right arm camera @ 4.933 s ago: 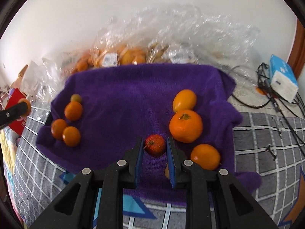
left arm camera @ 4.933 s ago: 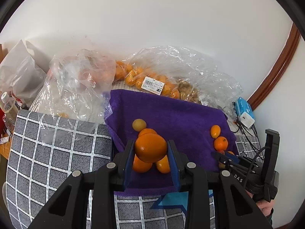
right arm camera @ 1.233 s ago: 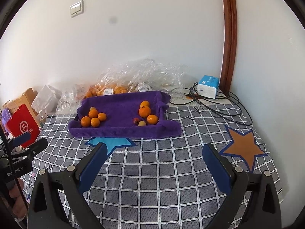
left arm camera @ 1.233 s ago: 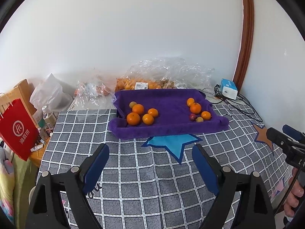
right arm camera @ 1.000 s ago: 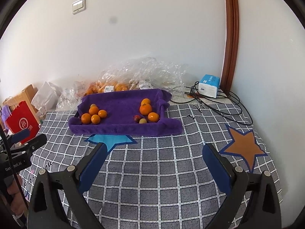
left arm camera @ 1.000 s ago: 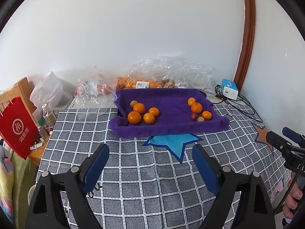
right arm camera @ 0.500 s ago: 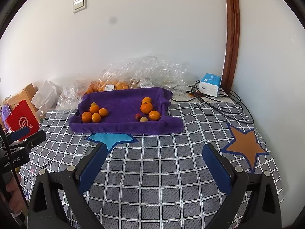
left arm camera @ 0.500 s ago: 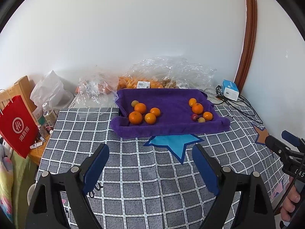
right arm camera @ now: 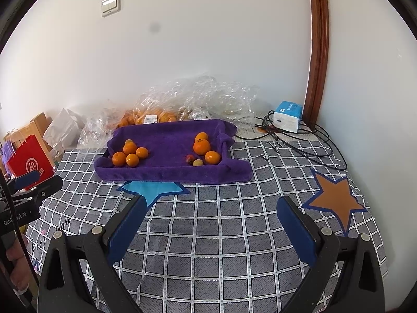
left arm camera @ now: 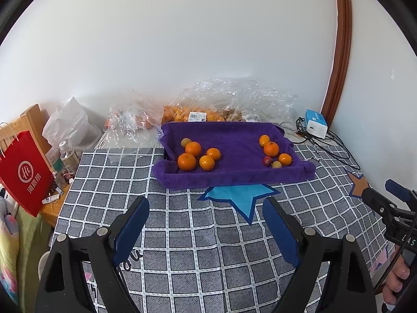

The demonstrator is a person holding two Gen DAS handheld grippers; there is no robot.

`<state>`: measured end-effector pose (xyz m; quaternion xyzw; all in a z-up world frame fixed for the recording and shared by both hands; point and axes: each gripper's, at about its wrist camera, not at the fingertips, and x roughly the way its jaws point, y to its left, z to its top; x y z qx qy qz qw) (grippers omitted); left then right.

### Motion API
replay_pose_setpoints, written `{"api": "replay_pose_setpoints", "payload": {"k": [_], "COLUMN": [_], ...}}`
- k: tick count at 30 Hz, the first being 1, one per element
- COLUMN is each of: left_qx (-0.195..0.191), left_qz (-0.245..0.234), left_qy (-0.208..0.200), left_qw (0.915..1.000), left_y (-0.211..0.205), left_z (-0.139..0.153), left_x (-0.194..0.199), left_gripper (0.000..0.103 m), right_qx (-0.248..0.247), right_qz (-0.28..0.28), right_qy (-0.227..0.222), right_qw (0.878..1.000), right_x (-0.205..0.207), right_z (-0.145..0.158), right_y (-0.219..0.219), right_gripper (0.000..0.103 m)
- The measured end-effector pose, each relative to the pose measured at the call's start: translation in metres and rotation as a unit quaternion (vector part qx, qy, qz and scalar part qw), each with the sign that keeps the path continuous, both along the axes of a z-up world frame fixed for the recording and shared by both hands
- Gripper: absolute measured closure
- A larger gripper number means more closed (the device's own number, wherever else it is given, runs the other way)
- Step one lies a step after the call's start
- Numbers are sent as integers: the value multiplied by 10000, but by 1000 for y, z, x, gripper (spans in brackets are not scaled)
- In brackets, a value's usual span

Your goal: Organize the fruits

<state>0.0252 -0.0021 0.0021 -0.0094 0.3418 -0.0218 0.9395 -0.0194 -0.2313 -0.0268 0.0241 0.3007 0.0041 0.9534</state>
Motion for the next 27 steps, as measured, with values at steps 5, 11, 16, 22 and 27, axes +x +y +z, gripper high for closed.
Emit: {"api": "replay_pose_setpoints", "payload": {"k": [5, 11, 16, 22, 27], "left_qx": [20, 20, 10, 10, 49], "left_qz": [20, 24, 28, 18, 17], "left_qy": [-11, -17, -16, -6, -33], "left_qw": [10000, 10000, 10000, 10000, 10000], "left_y": [-1, -1, 0, 0, 2], "left_z": [1, 1, 1, 1, 0], "left_x": [0, -2, -2, -1, 0], "left_gripper": [15, 15, 15, 15, 14], "right_qx": [24, 39, 51, 38, 37], "right_qz": [-5, -9, -1, 19, 39], "right_qy": [-12, -14, -11, 10, 21], "right_qw": [10000, 10000, 10000, 10000, 10000], "right_x": [0, 0, -1, 0, 3], "right_z": [0, 0, -1, -2, -3], "right_y": [-1, -1, -1, -1, -1], "right_gripper": [4, 4, 4, 4, 4]}}
